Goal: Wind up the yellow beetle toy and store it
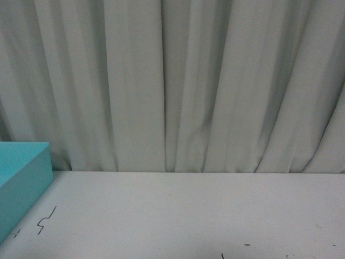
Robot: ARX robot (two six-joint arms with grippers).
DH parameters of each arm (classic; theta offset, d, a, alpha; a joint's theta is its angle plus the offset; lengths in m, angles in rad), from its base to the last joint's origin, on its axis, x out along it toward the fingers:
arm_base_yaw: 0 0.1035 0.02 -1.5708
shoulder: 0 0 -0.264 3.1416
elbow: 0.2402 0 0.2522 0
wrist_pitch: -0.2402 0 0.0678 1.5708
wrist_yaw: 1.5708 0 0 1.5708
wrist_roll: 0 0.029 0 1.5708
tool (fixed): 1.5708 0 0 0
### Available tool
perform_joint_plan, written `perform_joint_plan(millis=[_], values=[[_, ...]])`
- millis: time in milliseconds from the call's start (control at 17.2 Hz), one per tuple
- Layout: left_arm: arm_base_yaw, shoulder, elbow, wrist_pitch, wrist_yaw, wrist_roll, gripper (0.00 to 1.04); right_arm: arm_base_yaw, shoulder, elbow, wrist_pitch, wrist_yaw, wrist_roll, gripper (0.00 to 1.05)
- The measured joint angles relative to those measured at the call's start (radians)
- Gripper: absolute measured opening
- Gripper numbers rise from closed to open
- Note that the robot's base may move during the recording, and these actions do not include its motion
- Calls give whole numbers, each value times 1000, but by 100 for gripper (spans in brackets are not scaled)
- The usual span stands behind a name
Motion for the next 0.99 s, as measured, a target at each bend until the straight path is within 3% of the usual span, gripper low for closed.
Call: perform_joint_plan(millis=[524,640,989], values=[[0,-162,0,-166,0,0,2,0,0,0,0,0,0,98],[0,-296,1,-353,2,0,2,0,0,0,0,0,0,98],[-1,-330,1,-344,0,0,2,0,0,0,0,0,0,98]])
